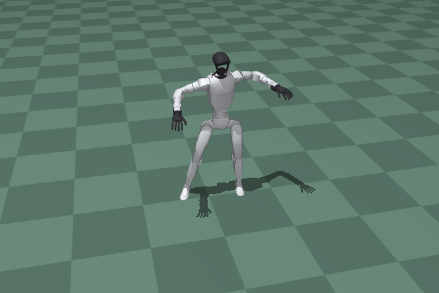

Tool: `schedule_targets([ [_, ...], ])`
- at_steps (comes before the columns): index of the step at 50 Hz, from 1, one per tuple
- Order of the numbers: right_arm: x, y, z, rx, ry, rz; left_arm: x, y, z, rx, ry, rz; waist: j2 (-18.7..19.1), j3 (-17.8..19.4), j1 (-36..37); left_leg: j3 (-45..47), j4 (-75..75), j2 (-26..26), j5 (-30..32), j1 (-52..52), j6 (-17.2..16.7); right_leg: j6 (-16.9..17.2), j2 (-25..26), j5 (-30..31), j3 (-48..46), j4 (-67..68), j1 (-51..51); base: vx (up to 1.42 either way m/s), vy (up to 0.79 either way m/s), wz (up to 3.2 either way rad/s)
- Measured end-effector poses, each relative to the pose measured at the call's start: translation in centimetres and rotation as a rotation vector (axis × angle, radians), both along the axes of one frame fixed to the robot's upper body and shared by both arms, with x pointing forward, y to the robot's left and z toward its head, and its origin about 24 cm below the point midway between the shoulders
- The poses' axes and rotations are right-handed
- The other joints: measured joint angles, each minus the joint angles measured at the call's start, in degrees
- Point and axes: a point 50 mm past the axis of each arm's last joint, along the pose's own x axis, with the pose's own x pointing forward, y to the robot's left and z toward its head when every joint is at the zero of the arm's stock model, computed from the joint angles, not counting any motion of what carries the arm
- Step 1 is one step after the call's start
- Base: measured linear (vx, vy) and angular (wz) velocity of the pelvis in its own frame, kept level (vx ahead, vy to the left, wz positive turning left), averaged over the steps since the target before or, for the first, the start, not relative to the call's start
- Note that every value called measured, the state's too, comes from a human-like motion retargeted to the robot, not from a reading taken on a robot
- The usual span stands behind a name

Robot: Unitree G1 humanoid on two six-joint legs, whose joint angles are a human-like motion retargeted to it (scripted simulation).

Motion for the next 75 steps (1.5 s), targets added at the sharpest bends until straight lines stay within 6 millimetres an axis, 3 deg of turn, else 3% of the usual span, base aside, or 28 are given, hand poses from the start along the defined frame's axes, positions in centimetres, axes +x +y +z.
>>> schedule_targets([
  [2, -0.2, 0.1, 3.6, -0.074, -0.06, 0.035, 0.4, -0.7, 3.6, 0.091, -0.052, -0.068, -0.1, -1.8, 0.6, -0.2, 0.0, 0.3, 0.0, -0.6, -1.5, 0.0, 0.5, -0.3, -1.5, -0.6, 0.3, 0.01, 0.03, 0.19],
  [5, 0.0, 1.2, 7.3, -0.15, -0.118, 0.107, 1.0, -2.3, 6.8, 0.156, -0.081, -0.167, -0.7, -3.4, 0.7, -0.7, -0.5, -0.6, 0.2, -0.9, -2.7, 0.0, -0.6, -0.5, -3.4, -1.0, 0.8, 0.02, 0.05, 0.26],
  [11, 0.7, 4.0, 11.2, -0.247, -0.174, 0.227, 1.6, -5.7, 9.4, 0.183, -0.099, -0.335, -1.4, -4.2, 0.4, -1.4, -0.9, -0.8, 0.1, 0.1, -2.6, -0.4, -1.0, -1.2, -3.8, -1.0, 2.1, 0.01, -0.06, 0.11],
  [17, 0.8, 5.9, 13.1, -0.24, -0.243, 0.316, 1.2, -8.1, 11.0, 0.202, -0.149, -0.427, -2.0, -4.3, -0.4, -1.7, 0.5, 0.6, 0.1, 0.6, -0.9, -1.7, 0.5, -2.7, -4.6, -1.6, 4.1, 0.02, -0.13, 0.03],
  [28, 0.1, 7.6, 14.1, -0.197, -0.269, 0.401, 0.3, -10.1, 12.2, 0.214, -0.188, -0.497, -3.0, -4.5, -1.8, -0.8, 3.7, 2.3, 0.4, 0.3, 1.1, -2.6, 2.4, -4.3, -5.1, -0.7, 5.5, 0.02, -0.11, 0.02],
  [38, -0.2, 7.8, 14.7, -0.207, -0.276, 0.389, 0.1, -10.2, 12.9, 0.252, -0.185, -0.484, -4.3, -3.4, -2.9, 11.7, 9.0, 3.2, 1.2, -1.7, 2.2, -2.7, 2.1, -4.5, -5.0, -0.3, 6.2, 0.0, -0.02, 0.0],
  [50, -0.2, 7.3, 14.6, -0.205, -0.264, 0.372, 0.0, -10.1, 13.0, 0.28, -0.167, -0.478, -2.9, -4.4, -5.2, 9.8, 3.5, 4.2, -0.8, 2.3, 1.2, -2.7, 3.4, -4.3, -5.7, 0.9, 6.7, 0.0, 0.0, 0.0],
  [75, 0.4, 7.9, 14.9, -0.219, -0.273, 0.399, 0.1, -10.8, 13.9, 0.3, -0.185, -0.504, -3.7, -4.3, -5.8, 10.5, 2.4, 4.7, -0.2, 2.6, 0.8, -2.5, 4.1, -3.8, -4.9, 0.7, 6.0, 0.0, 0.0, -0.03],
])
